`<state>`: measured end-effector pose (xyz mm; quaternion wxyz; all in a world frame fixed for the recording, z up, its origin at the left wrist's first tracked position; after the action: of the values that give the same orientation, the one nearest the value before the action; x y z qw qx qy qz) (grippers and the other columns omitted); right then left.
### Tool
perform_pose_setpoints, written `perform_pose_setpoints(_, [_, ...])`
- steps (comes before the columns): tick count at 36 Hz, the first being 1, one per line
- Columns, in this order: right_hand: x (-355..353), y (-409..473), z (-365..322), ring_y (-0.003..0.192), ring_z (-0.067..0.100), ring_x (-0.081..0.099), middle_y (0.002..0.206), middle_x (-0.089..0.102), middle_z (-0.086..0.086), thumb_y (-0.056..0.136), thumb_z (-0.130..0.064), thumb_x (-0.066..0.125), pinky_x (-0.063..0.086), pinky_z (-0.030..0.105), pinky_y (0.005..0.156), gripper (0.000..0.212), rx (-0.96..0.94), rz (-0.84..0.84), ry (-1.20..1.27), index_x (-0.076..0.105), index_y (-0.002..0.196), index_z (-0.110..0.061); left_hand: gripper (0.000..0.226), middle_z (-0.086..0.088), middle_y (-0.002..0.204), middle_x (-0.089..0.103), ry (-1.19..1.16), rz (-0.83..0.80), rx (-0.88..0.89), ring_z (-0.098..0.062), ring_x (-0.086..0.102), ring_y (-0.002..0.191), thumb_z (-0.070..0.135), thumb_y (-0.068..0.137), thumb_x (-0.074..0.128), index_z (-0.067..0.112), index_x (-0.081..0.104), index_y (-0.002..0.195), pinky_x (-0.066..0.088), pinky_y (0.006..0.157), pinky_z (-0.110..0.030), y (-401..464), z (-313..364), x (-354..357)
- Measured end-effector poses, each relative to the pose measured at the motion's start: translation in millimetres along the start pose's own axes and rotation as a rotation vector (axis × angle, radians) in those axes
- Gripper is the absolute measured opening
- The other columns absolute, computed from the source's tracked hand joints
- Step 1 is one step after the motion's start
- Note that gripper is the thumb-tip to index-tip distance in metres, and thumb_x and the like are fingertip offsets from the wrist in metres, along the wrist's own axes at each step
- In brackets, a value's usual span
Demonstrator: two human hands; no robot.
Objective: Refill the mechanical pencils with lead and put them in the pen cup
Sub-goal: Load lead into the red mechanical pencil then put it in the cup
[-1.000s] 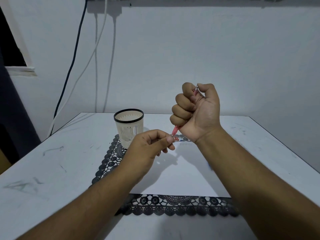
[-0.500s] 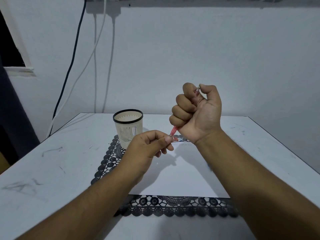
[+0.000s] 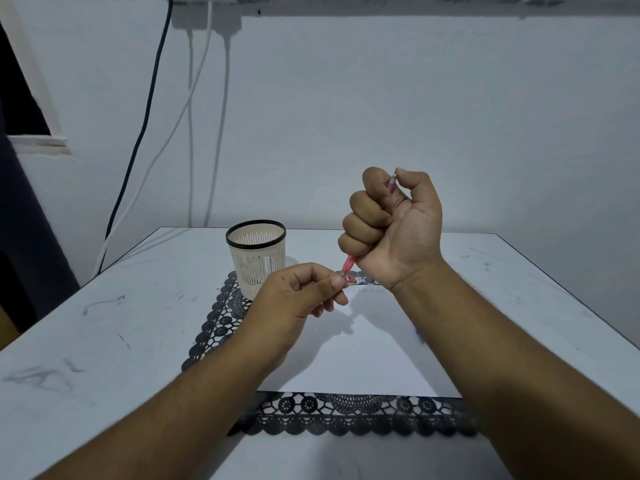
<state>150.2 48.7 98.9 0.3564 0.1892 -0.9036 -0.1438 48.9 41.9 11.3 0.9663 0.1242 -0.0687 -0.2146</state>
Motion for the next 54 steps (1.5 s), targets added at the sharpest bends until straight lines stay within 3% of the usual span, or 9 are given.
perform_pose_setpoints(13, [-2.7, -0.1, -0.9, 0.048, 0.014, 0.002, 0.056, 0.008, -0.005, 0.083, -0.037, 0.036, 0.006, 0.021, 0.051, 0.029, -0.005, 0.034, -0.01, 0.019, 0.066, -0.022, 0.014, -0.007, 0.073, 0.071, -0.01, 0.001, 0.005, -0.011, 0.053, 0.061, 0.025, 0.08, 0.073, 0.012, 0.073, 0.075, 0.043, 0.064, -0.023, 1.7, 0.8, 0.8])
perform_pose_setpoints(19, [-5.3, 2.0, 1.5, 0.048, 0.013, 0.002, 0.056, 0.008, -0.006, 0.083, -0.037, 0.036, 0.007, 0.021, 0.05, 0.029, -0.005, 0.048, -0.012, 0.018, 0.066, -0.022, 0.012, -0.009, 0.076, 0.072, -0.016, 0.007, -0.003, -0.013, 0.052, 0.062, 0.011, 0.089, 0.072, 0.012, 0.073, 0.077, 0.043, 0.064, -0.023, 3.5, -1.3, -3.3])
perform_pose_setpoints(34, [-4.5, -0.5, 0.0, 0.048, 0.014, 0.001, 0.055, 0.008, -0.006, 0.081, -0.036, 0.035, 0.007, 0.02, 0.051, 0.027, -0.042, 0.07, -0.002, 0.019, 0.064, -0.023, 0.014, -0.009, 0.075, 0.072, -0.03, 0.021, 0.021, -0.013, 0.051, 0.062, 0.014, 0.088, 0.072, 0.014, 0.073, 0.074, 0.043, 0.065, -0.024, 2.4, -0.5, -6.3])
perform_pose_setpoints(38, [-6.9, -0.9, -1.0, 0.048, 0.014, 0.002, 0.056, 0.008, -0.006, 0.081, -0.035, 0.036, 0.006, 0.02, 0.051, 0.027, -0.057, 0.099, 0.003, 0.02, 0.064, -0.023, 0.01, -0.01, 0.077, 0.073, -0.035, 0.012, 0.018, -0.014, 0.052, 0.063, 0.024, 0.082, 0.075, 0.018, 0.076, 0.073, 0.043, 0.066, -0.025, 3.5, -0.4, -5.8])
perform_pose_setpoints(45, [-11.1, -1.4, 2.9, 0.049, 0.014, 0.003, 0.057, 0.009, -0.006, 0.083, -0.038, 0.039, 0.007, 0.02, 0.05, 0.029, -0.032, 0.118, 0.034, 0.023, 0.065, -0.022, 0.014, -0.011, 0.078, 0.073, -0.021, 0.019, 0.016, -0.014, 0.051, 0.064, 0.015, 0.089, 0.073, 0.016, 0.075, 0.075, 0.042, 0.066, -0.026, 2.6, -3.5, -7.0])
perform_pose_setpoints(48, [-9.3, 1.2, 8.6, 0.049, 0.013, 0.006, 0.059, 0.014, -0.005, 0.089, -0.044, 0.041, 0.008, 0.024, 0.05, 0.032, 0.018, 0.11, 0.006, 0.036, 0.069, -0.021, 0.012, -0.01, 0.083, 0.075, 0.023, 0.008, 0.024, -0.014, 0.055, 0.069, 0.019, 0.093, 0.073, 0.013, 0.075, 0.083, 0.043, 0.069, -0.028, 1.9, -2.5, -7.0])
perform_pose_setpoints(50, [-7.0, 2.1, 12.8, 0.05, 0.013, 0.013, 0.062, 0.02, -0.003, 0.097, -0.037, 0.04, 0.012, 0.027, 0.05, 0.029, 0.04, 0.124, -0.082, 0.041, 0.073, -0.019, 0.022, -0.007, 0.093, 0.077, 0.062, -0.032, 0.035, -0.016, 0.059, 0.078, 0.029, 0.092, 0.068, 0.009, 0.074, 0.097, 0.044, 0.073, -0.029, 0.6, 0.1, -2.6])
perform_pose_setpoints(54, [2.3, -3.2, 13.6, 0.066, 0.018, 0.051, 0.072, 0.049, 0.003, 0.106, -0.028, 0.042, 0.037, 0.031, 0.061, 0.024, -0.003, 0.151, -0.484, 0.048, 0.085, -0.018, 0.031, -0.009, 0.105, 0.077, 0.055, -0.049, 0.045, -0.021, 0.069, 0.093, 0.035, 0.098, 0.058, 0.008, 0.07, 0.11, 0.049, 0.086, -0.033, 1.7, 5.8, 1.8])
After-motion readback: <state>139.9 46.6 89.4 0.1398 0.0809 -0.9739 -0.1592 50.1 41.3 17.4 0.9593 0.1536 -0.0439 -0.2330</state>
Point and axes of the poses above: each hand's wrist, its own y-axis towards the middle knuckle, its own x-axis out of the palm, z = x × y, the point moved 9 cm from there along y, towards the middle knuckle
